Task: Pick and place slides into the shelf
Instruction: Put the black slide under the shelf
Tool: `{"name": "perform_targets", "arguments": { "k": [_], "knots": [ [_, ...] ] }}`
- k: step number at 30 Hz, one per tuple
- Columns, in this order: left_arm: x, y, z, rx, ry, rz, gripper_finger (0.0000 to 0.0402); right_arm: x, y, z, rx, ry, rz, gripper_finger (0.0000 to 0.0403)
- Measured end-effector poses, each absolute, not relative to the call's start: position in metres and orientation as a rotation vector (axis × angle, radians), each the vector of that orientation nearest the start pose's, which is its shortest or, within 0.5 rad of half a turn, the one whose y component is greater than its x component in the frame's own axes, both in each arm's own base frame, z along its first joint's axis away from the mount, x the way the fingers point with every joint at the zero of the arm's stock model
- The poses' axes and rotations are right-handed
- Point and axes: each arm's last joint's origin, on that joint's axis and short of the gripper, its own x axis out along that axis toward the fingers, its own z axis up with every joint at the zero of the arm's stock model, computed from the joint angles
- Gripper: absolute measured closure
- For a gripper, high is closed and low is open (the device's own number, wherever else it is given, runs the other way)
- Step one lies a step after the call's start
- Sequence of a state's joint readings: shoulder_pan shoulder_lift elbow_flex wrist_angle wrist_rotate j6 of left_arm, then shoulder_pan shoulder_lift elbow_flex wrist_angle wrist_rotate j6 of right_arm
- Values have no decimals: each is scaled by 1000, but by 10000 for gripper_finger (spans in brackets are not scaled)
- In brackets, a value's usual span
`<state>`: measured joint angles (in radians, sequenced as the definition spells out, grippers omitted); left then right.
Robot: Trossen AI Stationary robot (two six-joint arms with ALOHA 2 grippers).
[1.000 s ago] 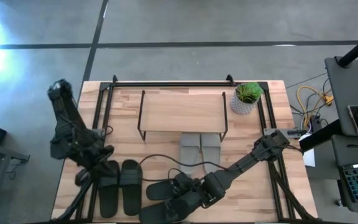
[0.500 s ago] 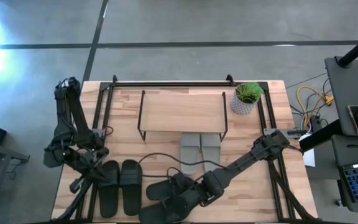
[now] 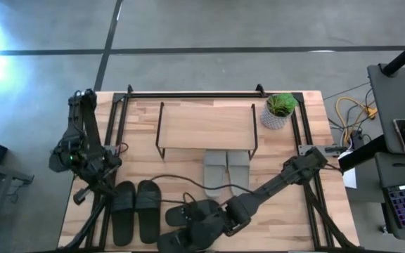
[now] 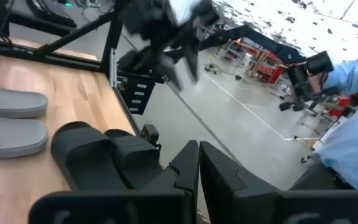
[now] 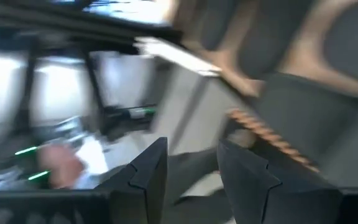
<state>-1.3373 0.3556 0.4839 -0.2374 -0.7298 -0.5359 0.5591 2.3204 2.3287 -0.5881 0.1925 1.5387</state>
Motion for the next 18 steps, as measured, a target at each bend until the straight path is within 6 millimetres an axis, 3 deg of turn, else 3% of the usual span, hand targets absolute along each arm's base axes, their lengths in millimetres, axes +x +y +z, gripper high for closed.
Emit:
{"name": "perform_targets", "arguments": {
  "k": [10, 15, 18],
  "knots": [
    [35, -61, 267, -379, 248, -552, 402, 432, 253, 279, 1126, 894, -447, 271],
    [35, -62, 255, -390, 350, -505, 402, 416, 239, 268, 1030, 1003, -661, 271],
    [37, -71, 254, -383, 367, -496, 402, 413, 236, 266, 1003, 964, -738, 271]
  ]
}}
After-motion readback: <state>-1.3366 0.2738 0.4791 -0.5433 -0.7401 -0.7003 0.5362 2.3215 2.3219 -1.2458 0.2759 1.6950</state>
